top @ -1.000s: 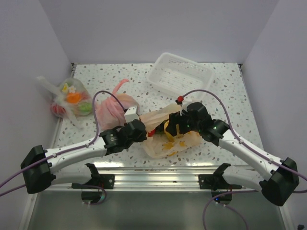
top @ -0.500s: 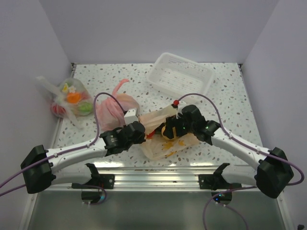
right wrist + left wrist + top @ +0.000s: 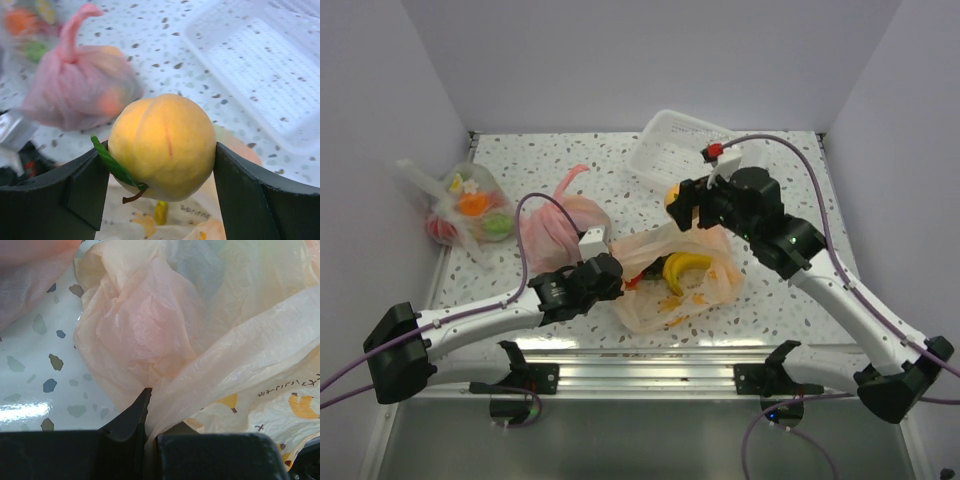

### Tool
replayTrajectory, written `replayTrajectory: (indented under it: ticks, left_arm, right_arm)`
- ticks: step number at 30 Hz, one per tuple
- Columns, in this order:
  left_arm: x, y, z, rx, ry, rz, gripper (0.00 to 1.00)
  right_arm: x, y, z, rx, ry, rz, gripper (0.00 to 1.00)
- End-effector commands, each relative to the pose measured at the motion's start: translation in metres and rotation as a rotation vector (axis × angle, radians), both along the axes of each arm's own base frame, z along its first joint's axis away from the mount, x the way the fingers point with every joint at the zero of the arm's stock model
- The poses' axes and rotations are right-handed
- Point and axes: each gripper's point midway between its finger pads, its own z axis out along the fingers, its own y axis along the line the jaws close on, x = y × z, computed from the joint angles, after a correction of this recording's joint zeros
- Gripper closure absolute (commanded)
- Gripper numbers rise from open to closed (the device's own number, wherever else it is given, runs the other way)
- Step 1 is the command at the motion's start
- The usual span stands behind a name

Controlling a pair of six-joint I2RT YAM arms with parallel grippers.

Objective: Untie the knot of the plastic bag and take out the fruit

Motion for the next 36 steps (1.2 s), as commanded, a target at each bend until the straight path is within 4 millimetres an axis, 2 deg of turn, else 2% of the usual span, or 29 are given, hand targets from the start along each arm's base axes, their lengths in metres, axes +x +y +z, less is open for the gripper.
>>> replayTrajectory:
  ticks: [1, 2, 3, 4, 6, 7, 8, 9, 10, 11, 14, 15, 17, 18, 20, 21, 24, 25, 26, 27, 28, 31, 32, 33, 34, 35, 36]
  left_arm:
    - [0.005, 0.000, 0.010, -0.008, -0.037, 0.010, 0.92]
    - [0.004, 0.001, 0.010, -0.007, -0.037, 0.011, 0.92]
    - [0.004, 0.002, 0.009, -0.005, -0.038, 0.012, 0.92]
    - [0.003, 0.003, 0.008, -0.002, -0.037, 0.009, 0.92]
    - [0.003, 0.003, 0.009, -0.007, -0.042, 0.010, 0.92]
    - [0.003, 0.003, 0.009, -0.007, -0.042, 0.009, 0.92]
    - [0.003, 0.004, 0.008, -0.004, -0.043, 0.010, 0.92]
    - [0.003, 0.004, 0.008, -0.004, -0.044, 0.009, 0.92]
    - [0.003, 0.004, 0.007, 0.000, -0.042, 0.006, 0.92]
    - [0.003, 0.004, 0.008, 0.000, -0.046, 0.007, 0.92]
    - [0.002, 0.004, 0.006, 0.001, -0.045, 0.003, 0.92]
    - [0.002, 0.004, 0.006, 0.000, -0.045, 0.002, 0.92]
    - [0.002, 0.005, 0.004, 0.000, -0.044, 0.002, 0.92]
    - [0.002, 0.005, 0.004, 0.001, -0.045, 0.003, 0.92]
    - [0.003, 0.006, 0.004, 0.006, -0.048, 0.004, 0.92]
    - [0.003, 0.006, 0.004, 0.009, -0.049, 0.004, 0.92]
    - [0.004, 0.006, 0.005, 0.010, -0.054, 0.004, 0.92]
    - [0.004, 0.005, 0.005, 0.009, -0.053, 0.003, 0.92]
    - [0.004, 0.005, 0.006, 0.009, -0.054, 0.002, 0.92]
    - [0.004, 0.004, 0.005, 0.010, -0.054, 0.002, 0.92]
    - [0.005, 0.003, 0.007, 0.008, -0.055, 0.000, 0.92]
    - [0.005, 0.003, 0.010, 0.006, -0.056, 0.000, 0.92]
    - [0.005, 0.003, 0.010, 0.007, -0.057, 0.003, 0.92]
    - [0.005, 0.003, 0.011, 0.003, -0.057, 0.005, 0.92]
    - [0.006, 0.003, 0.013, 0.000, -0.059, 0.007, 0.92]
    - [0.006, 0.003, 0.014, 0.001, -0.060, 0.008, 0.92]
    - [0.006, 0.003, 0.015, -0.003, -0.061, 0.009, 0.91]
  right_arm:
    - [0.056, -0.037, -0.025, -0.141, 0.012, -0.211, 0.47]
    - [0.071, -0.041, -0.024, -0.118, 0.011, -0.237, 0.47]
    - [0.088, -0.059, -0.028, -0.107, 0.026, -0.302, 0.47]
    - [0.105, -0.063, -0.048, -0.115, 0.073, -0.340, 0.47]
    - [0.133, -0.084, -0.055, -0.110, 0.077, -0.433, 0.45]
    - [0.144, -0.088, -0.063, -0.109, 0.095, -0.455, 0.45]
    - [0.163, -0.088, -0.083, -0.127, 0.144, -0.468, 0.44]
    - [0.176, -0.099, -0.092, -0.131, 0.168, -0.502, 0.44]
    - [0.185, -0.101, -0.101, -0.133, 0.189, -0.515, 0.43]
    - [0.203, -0.100, -0.121, -0.152, 0.222, -0.526, 0.42]
    - [0.233, -0.104, -0.146, -0.171, 0.257, -0.549, 0.32]
    - [0.238, -0.105, -0.151, -0.175, 0.263, -0.558, 0.18]
    - [0.248, -0.105, -0.149, -0.180, 0.258, -0.572, 0.03]
    - [0.252, -0.107, -0.158, -0.193, 0.272, -0.579, 0.01]
    - [0.255, -0.107, -0.157, -0.205, 0.275, -0.578, 0.01]
    - [0.254, -0.105, -0.157, -0.206, 0.279, -0.564, 0.01]
    - [0.247, -0.103, -0.139, -0.189, 0.253, -0.543, 0.01]
    - [0.240, -0.102, -0.115, -0.164, 0.213, -0.530, 0.01]
    - [0.232, -0.100, -0.117, -0.161, 0.218, -0.512, 0.01]
    - [0.225, -0.097, -0.107, -0.153, 0.203, -0.495, 0.01]
    - [0.215, -0.095, -0.085, -0.137, 0.166, -0.474, 0.01]
    - [0.181, -0.082, -0.077, -0.152, 0.181, -0.399, 0.01]
    - [0.162, -0.083, -0.066, -0.150, 0.177, -0.383, 0.01]
    - [0.148, -0.074, -0.063, -0.152, 0.175, -0.355, 0.01]
    - [0.132, -0.074, -0.070, -0.161, 0.191, -0.345, 0.01]
    - [0.112, -0.067, -0.051, -0.138, 0.154, -0.318, 0.01]
    - [0.099, -0.065, -0.045, -0.118, 0.144, -0.315, 0.01]
